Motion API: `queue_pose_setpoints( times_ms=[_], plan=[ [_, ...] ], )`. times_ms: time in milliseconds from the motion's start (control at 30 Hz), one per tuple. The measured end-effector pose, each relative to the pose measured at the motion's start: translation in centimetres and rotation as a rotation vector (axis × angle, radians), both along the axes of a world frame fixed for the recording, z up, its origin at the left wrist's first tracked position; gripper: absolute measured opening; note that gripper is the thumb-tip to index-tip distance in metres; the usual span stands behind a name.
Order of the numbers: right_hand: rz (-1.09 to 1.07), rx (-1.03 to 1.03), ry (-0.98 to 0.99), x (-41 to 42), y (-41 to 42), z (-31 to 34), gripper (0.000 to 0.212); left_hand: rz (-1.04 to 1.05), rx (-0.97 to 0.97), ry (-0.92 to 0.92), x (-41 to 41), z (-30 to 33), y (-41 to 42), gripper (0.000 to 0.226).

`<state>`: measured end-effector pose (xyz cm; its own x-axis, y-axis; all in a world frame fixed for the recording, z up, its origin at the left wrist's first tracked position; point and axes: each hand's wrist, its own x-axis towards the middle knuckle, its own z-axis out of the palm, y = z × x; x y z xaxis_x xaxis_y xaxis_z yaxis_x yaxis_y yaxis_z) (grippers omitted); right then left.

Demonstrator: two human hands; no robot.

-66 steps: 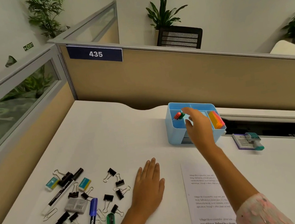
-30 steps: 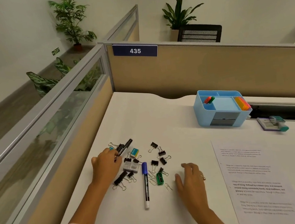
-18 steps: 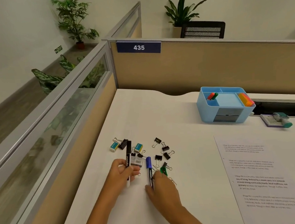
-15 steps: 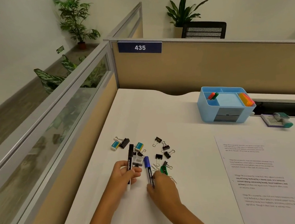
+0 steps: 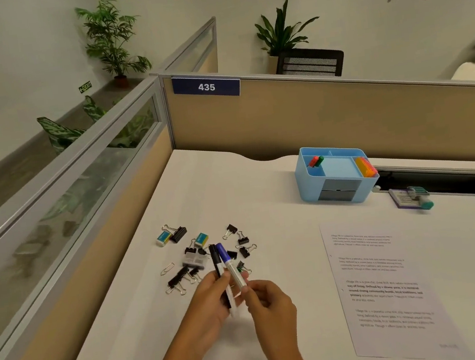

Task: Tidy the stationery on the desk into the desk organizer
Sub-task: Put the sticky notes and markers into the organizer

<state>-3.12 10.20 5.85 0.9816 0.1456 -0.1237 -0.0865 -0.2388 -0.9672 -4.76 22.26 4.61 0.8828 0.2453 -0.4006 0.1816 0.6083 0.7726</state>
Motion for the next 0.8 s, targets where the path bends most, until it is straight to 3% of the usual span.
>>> queue_pose_setpoints(
  times_ms=[367,600,800],
  plan=[
    [0.075,-0.034,-0.046,1.8,-6.1,0.3,0.004,-0.099,0.013,-0.046,2.0,1.1,-5.9,0.026],
    [-0.01,0.03,-0.059,7.5,-9.5,2.0,0.005,-0.24,0.097,0.013,4.1,1.4,-6.8,0.022],
    [0.474,-0.133,0.078,14.4,-10.9,4.5,0.057,-0.517,0.497,0.063,7.4,1.8,-6.8,0.017]
  ],
)
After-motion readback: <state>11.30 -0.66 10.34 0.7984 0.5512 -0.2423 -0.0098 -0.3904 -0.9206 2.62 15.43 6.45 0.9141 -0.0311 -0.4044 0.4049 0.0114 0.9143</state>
